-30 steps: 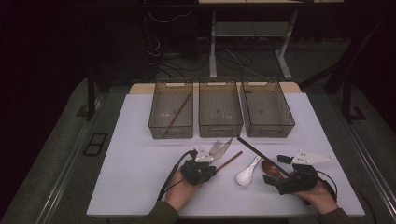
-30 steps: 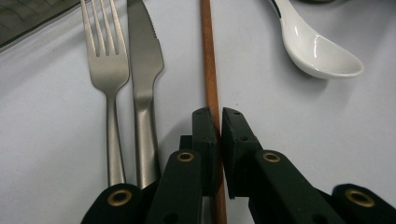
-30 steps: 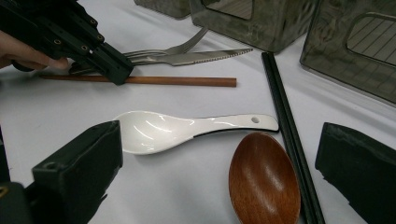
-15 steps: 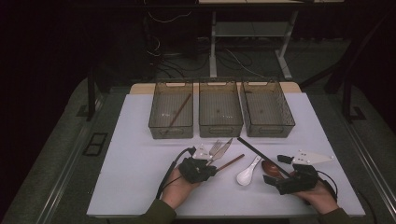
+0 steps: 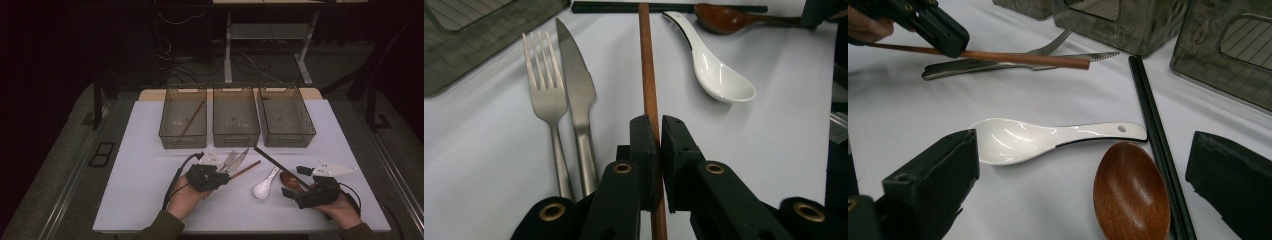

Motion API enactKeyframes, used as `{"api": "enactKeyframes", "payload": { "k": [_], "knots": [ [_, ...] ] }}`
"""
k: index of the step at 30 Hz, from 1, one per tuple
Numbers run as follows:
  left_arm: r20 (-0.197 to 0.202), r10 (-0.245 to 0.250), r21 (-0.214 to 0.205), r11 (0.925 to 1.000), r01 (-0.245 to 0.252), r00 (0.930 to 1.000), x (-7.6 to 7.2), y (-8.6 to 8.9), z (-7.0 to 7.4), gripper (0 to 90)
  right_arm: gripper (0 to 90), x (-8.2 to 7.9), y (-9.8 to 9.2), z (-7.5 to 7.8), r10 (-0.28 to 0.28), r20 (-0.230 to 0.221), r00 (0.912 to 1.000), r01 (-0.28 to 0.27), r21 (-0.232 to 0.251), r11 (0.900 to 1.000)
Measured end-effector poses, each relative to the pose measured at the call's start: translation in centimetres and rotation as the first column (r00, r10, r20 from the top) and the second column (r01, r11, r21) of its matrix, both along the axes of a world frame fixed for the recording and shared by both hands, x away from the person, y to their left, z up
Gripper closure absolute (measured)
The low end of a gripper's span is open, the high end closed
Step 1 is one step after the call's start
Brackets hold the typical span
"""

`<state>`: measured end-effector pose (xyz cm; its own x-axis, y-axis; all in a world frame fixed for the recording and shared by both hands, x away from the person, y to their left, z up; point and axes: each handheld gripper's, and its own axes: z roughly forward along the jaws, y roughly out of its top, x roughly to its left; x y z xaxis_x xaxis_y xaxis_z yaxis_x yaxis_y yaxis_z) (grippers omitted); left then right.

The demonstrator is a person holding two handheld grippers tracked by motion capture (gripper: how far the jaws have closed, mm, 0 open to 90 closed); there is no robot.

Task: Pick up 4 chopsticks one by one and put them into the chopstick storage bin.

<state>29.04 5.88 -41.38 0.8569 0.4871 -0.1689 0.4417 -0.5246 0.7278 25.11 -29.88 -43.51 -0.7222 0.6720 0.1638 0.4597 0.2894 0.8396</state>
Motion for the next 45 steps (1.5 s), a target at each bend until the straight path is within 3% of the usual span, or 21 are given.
{"api": "enactKeyframes", "payload": {
  "k": [21,26,30,39,41,45],
  "knots": [
    [0.026,0.032,-0.06,0.9977,-0.03,0.9992,1.9,2.2,2.5,83.7,0.6,0.1,0.0,0.0,-0.003,-0.003,1.0,0.003,0.0,1.0],
    [0.031,0.03,-0.057,0.998,-0.028,0.9991,2.5,2.3,3.0,83.8,0.6,0.1,0.0,0.0,-0.004,0.001,1.0,0.004,0.001,1.0],
    [0.033,0.047,-0.076,0.9961,-0.044,0.9983,3.3,2.7,3.5,83.7,0.6,0.1,0.0,0.0,-0.006,0.0,1.0,0.006,-0.001,1.0],
    [0.07,0.075,-0.066,0.9953,-0.071,0.9947,5.5,3.7,5.9,83.7,0.6,0.2,0.0,-0.1,-0.003,0.013,0.9999,0.003,-0.004,1.0],
    [0.075,0.084,-0.067,0.9946,-0.079,0.9936,5.9,3.9,6.4,83.8,0.6,0.0,0.0,0.0,-0.007,-0.013,0.9999,0.007,0.002,1.0],
    [0.083,0.097,-0.059,0.994,-0.092,0.9918,6.8,4.2,7.0,83.8,0.6,0.1,-0.1,0.0,-0.005,0.0,1.0,0.005,0.002,1.0]
  ]
}}
